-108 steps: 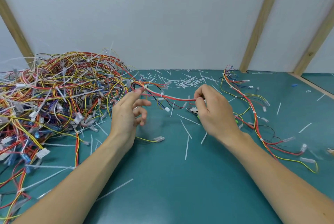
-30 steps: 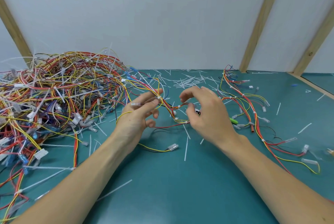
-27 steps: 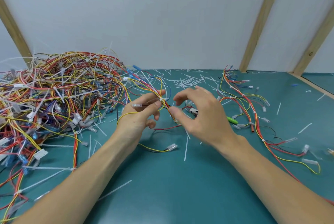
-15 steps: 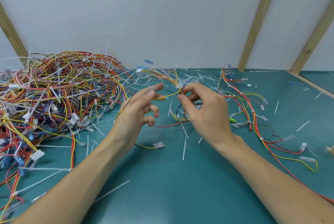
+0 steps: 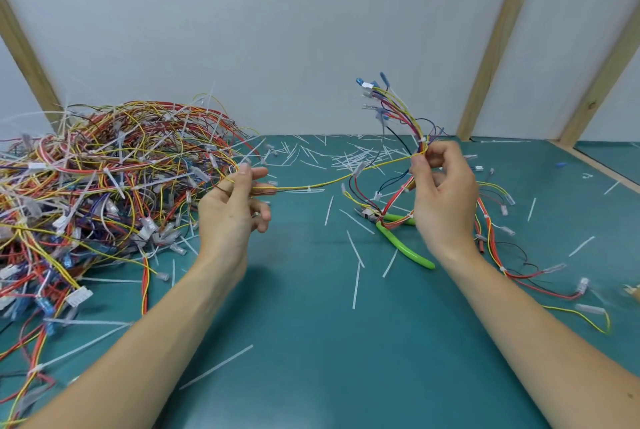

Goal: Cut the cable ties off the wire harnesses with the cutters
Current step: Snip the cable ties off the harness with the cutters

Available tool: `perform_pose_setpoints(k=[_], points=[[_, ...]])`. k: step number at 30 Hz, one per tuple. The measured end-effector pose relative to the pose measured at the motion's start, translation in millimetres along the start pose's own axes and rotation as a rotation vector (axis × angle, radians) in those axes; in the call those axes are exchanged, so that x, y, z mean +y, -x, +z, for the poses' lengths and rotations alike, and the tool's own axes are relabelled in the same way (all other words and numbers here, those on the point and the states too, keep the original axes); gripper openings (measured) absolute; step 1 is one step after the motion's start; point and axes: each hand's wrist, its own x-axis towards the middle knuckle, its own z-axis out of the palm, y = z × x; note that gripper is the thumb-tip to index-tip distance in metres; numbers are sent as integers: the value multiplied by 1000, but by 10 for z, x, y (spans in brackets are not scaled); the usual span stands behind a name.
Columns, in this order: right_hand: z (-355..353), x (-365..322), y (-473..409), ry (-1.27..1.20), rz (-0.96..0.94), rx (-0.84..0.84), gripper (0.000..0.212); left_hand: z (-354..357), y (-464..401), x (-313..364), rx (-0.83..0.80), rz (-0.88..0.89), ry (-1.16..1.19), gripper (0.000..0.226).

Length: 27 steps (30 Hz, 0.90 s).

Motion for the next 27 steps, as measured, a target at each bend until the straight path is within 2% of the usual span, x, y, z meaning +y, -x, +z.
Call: perform_pose_setpoints(k=[3, 9, 14, 17, 20, 23, 27], points=[[-9, 22, -17, -31, 39, 7, 8, -5, -18, -14, 26, -3, -22, 31], [2, 22, -9, -74, 94, 5, 12, -58, -63, -54, 64, -82, -23, 19], [12, -2, 16, -92, 103, 5, 14, -91, -117, -94, 205, -92, -94, 40], [10, -17, 17, -122, 119, 7, 16, -134, -109, -108, 231, 41, -311, 53], [32, -26, 26, -188, 153, -37, 9, -104, -48, -93, 116, 196, -515, 45], [66, -57, 48, -214, 129, -100, 9, -16, 65, -90, -114, 295, -563, 37], [95, -154, 126, -151, -13, -191, 17, 34, 177, -171, -404, 344, -704, 60]])
